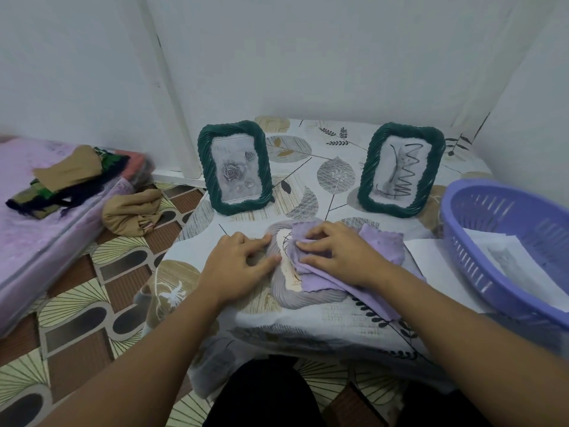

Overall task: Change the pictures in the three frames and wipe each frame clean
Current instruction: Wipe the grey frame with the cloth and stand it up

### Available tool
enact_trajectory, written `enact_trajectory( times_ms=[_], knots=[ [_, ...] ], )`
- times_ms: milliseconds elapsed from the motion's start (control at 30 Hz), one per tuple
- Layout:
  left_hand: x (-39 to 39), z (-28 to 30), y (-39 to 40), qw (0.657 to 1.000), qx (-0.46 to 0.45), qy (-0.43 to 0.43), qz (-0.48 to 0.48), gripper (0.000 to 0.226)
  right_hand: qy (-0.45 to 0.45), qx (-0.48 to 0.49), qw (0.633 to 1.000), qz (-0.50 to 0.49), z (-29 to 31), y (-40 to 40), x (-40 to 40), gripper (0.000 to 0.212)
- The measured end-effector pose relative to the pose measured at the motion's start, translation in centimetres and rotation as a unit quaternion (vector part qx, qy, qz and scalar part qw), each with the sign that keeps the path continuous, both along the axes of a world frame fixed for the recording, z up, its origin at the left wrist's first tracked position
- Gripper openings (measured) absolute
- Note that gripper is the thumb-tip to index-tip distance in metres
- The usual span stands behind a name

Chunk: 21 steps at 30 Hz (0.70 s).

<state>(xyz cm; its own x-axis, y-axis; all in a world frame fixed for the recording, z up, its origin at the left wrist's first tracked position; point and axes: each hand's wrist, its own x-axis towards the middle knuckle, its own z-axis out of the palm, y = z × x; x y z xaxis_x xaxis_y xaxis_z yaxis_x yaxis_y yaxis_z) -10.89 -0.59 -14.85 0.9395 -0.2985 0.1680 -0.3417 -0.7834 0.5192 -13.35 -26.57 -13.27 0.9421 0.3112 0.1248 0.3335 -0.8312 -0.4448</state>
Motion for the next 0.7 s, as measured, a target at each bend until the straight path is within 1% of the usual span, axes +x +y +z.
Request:
enact_trajectory(
  times_ms=[67, 167, 233, 267, 333, 400, 500, 533, 633, 700],
  knots=[
    [0.0, 0.0, 0.0, 1.0, 0.0, 0.0, -0.002, 0.059, -0.006, 0.015, 1.0, -0.022, 0.0, 0.4, 0.7, 0.036],
    [0.0, 0.2, 0.0, 1.0, 0.007, -0.003, -0.003, 0.059, -0.019, 0.048, 0.996, -0.079, -0.1, 2.0, 2.0, 0.034],
    [0.0, 0.3, 0.0, 1.0, 0.002, -0.003, -0.003, 0.06, -0.025, 0.052, 0.996, -0.072, -0.4, 2.5, 1.9, 0.041],
    [0.0, 0.3, 0.0, 1.0, 0.0, -0.004, -0.004, 0.061, -0.02, 0.051, 0.997, -0.056, -0.5, 2.2, 1.7, 0.041],
    [0.1, 0.2, 0.0, 1.0, -0.004, -0.007, -0.004, 0.06, 0.002, 0.055, 0.998, -0.037, -0.6, 1.1, 1.4, 0.034],
    [0.1, 0.0, 0.0, 1.0, -0.003, -0.005, -0.001, 0.057, 0.014, 0.061, 0.997, -0.05, -0.1, 0.7, 1.6, 0.031],
    [0.2, 0.0, 0.0, 1.0, -0.003, -0.008, 0.002, 0.057, -0.01, 0.053, 0.997, -0.059, 0.5, 1.6, 1.9, 0.025],
    [0.1, 0.0, 0.0, 1.0, -0.001, -0.008, 0.003, 0.057, -0.011, 0.059, 0.996, -0.058, 0.6, 1.8, 1.8, 0.028],
    [0.1, 0.0, 0.1, 1.0, -0.001, -0.005, 0.004, 0.057, 0.015, 0.099, 0.993, -0.062, 0.8, 1.4, 0.9, 0.051],
    [0.1, 0.0, 0.0, 1.0, 0.002, -0.003, 0.004, 0.057, 0.016, 0.1, 0.994, -0.05, 1.1, 1.1, 0.4, 0.056]
  ],
)
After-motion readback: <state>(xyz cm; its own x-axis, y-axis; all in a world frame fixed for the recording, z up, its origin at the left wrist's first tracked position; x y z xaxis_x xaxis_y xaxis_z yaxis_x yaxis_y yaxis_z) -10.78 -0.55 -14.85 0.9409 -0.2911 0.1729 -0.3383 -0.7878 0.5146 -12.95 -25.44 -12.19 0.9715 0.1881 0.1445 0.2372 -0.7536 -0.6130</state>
